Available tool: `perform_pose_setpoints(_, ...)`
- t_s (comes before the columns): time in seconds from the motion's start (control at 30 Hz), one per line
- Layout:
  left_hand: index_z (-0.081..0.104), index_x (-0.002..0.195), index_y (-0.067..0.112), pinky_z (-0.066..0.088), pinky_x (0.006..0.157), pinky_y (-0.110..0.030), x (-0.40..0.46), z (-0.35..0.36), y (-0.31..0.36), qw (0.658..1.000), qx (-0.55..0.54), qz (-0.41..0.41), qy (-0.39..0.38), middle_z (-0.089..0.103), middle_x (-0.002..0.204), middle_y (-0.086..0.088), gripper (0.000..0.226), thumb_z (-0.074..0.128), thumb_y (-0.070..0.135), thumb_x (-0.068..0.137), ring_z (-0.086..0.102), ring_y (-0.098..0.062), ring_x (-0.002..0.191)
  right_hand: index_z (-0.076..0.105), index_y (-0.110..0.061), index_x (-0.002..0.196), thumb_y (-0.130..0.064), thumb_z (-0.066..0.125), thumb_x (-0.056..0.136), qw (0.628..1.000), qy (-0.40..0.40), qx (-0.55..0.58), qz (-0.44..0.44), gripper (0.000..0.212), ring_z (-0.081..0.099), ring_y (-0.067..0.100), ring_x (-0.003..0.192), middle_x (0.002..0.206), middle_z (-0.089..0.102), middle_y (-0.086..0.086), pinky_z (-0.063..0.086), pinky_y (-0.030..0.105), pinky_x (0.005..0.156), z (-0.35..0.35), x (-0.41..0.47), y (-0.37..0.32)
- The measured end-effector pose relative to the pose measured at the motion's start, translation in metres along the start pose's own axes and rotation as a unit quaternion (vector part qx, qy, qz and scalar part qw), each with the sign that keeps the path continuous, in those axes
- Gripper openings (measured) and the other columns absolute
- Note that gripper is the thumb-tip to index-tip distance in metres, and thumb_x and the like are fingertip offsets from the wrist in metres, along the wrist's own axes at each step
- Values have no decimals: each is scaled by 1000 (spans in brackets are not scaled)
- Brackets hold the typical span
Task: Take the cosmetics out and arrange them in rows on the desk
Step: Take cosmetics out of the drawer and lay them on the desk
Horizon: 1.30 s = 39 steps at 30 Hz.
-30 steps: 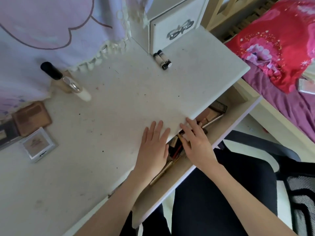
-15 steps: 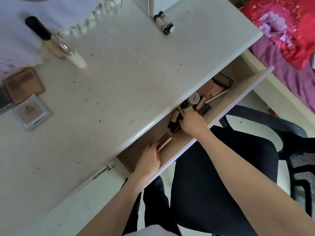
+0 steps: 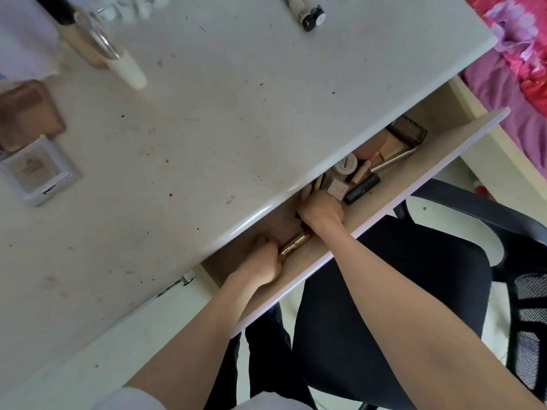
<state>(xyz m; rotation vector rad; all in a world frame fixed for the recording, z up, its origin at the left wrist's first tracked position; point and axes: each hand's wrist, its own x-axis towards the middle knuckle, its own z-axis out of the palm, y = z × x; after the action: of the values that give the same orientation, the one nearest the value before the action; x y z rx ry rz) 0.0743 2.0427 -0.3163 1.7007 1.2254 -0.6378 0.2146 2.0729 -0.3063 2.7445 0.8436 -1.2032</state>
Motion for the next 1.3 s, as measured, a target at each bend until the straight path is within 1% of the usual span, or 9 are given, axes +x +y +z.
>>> perform_pose_setpoints(0.27, 49, 115, 7, 40, 75, -27, -6, -8, 4, 999, -28, 12, -39, 56, 114, -11, 27, 36, 23, 97, 55, -25, 101, 59, -9, 110, -42, 41, 93, 999, -41, 6, -7, 41, 57, 32, 107, 114, 62, 13, 41, 32, 77, -3, 2, 3)
perform_pose_setpoints(0.47, 40, 125, 5, 37, 77, -25, -13, -6, 2, 999, -30, 12, -34, 46, 124, -12, 31, 33, 19, 98, 51, -26, 108, 55, 0, 113, -20, 42, 95, 994, -104, 35, -11, 31, 58, 35, 103, 117, 60, 20, 45, 32, 72, -12, 4, 5)
perform_pose_setpoints(0.57, 43, 120, 8, 38, 81, -26, -16, -10, 1, 999, -41, 8, -32, 48, 122, -10, 26, 37, 15, 95, 51, -23, 104, 52, 3, 115, -10, 34, 97, 983, -149, 102, -8, 29, 54, 26, 69, 115, 60, 23, 41, 29, 56, -22, -3, 4)
perform_pose_setpoints(0.7, 43, 109, 12, 41, 77, -27, -33, -17, 4, 998, -47, 31, -31, 54, 102, -4, 16, 36, 14, 96, 52, -18, 89, 44, -12, 94, -10, 29, 97, 960, -171, 210, 66, 15, 26, 10, 45, 70, 51, 5, 21, 20, 41, -45, -21, 8)
perform_pose_setpoints(0.83, 39, 102, 10, 38, 64, -25, -54, -30, 9, 997, -30, 67, -30, 51, 87, -2, 8, 35, 16, 97, 51, -17, 77, 34, -13, 72, -18, 31, 97, 947, -124, 289, 62, 26, 26, 11, 44, 62, 44, 4, 22, 19, 35, -63, -41, 18)
perform_pose_setpoints(0.93, 37, 98, 12, 43, 65, -31, -65, -48, 12, 995, -35, 73, -60, 58, 93, -4, 10, 37, 22, 97, 57, -20, 80, 38, -14, 71, -28, 32, 99, 958, -51, 282, 1, 31, 39, 14, 54, 66, 45, 3, 31, 25, 48, -65, -53, 29)
perform_pose_setpoints(1.07, 45, 111, 16, 49, 81, -32, -82, -80, 15, 980, -156, 106, -61, 61, 93, 4, 17, 41, 16, 95, 60, -12, 79, 47, -6, 102, -32, 29, 101, 967, 23, 229, -107, 32, 48, 12, 62, 74, 49, 2, 35, 26, 55, -75, -64, 24)
perform_pose_setpoints(1.13, 44, 112, 16, 51, 78, -29, -85, -94, 16, 970, -208, 125, -6, 60, 89, 4, 17, 41, 15, 96, 59, -10, 72, 43, 1, 120, -32, 30, 101, 966, 45, 203, -155, 40, 49, 13, 63, 85, 52, 7, 35, 22, 53, -87, -63, 11)
perform_pose_setpoints(1.3, 47, 104, 12, 54, 64, -29, -73, -115, 19, 910, -320, 153, 217, 60, 82, -5, 9, 44, 14, 95, 60, -13, 61, 41, -7, 100, -34, 31, 100, 966, 43, 135, -215, 29, 50, 18, 63, 83, 53, 7, 39, 27, 54, -121, -36, -37)
